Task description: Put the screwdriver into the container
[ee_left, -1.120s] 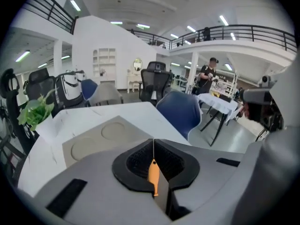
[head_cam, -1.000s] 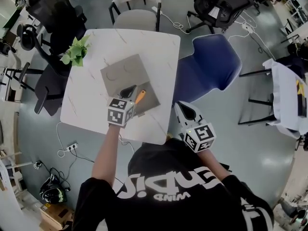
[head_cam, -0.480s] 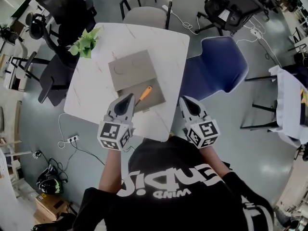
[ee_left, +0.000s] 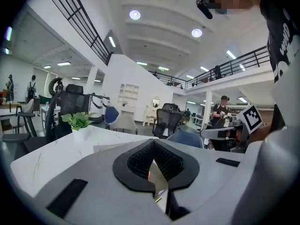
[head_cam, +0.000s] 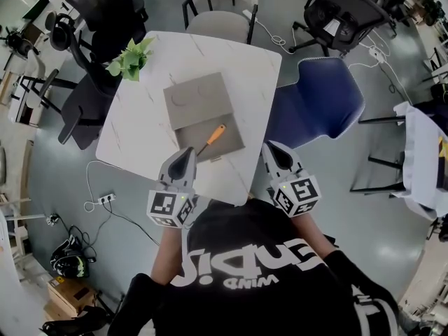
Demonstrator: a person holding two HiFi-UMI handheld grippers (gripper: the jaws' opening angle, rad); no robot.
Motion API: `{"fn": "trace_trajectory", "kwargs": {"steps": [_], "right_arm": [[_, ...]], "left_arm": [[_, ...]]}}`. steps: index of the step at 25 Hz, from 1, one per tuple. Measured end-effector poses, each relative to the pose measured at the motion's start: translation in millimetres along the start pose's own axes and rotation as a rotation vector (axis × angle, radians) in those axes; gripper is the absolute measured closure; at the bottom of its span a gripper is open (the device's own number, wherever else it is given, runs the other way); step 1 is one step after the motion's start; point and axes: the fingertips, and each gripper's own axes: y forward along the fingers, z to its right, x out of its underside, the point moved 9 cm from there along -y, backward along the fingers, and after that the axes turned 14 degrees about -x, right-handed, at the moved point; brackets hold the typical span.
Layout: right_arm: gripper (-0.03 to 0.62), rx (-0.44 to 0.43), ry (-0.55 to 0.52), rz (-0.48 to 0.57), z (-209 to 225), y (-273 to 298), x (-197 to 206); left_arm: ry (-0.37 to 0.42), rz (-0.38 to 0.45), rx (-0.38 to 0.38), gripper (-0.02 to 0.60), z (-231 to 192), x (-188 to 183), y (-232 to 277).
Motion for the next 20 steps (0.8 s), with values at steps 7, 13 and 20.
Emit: {"fn": "trace_trajectory", "kwargs": {"steps": [7, 13, 20], "right_arm": [[0.582, -0.009, -0.016, -0.015, -3.5, -0.2, 1.5], [0.582, 0.002, -0.011, -0.027, -3.5, -4.3, 6.8], [0.582, 0.008, -0.008, -0.033, -3.7, -5.1, 7.7]], "left_arm": [[-0.024, -0.014, -0.003, 0.568, -4.1, 3.8, -1.5], [-0.035, -0.026, -0.006, 0.568, -4.3, 8.2, -1.6], [-0.047, -0.033, 0.006, 0.568, -4.9, 7.5, 0.8]]}}
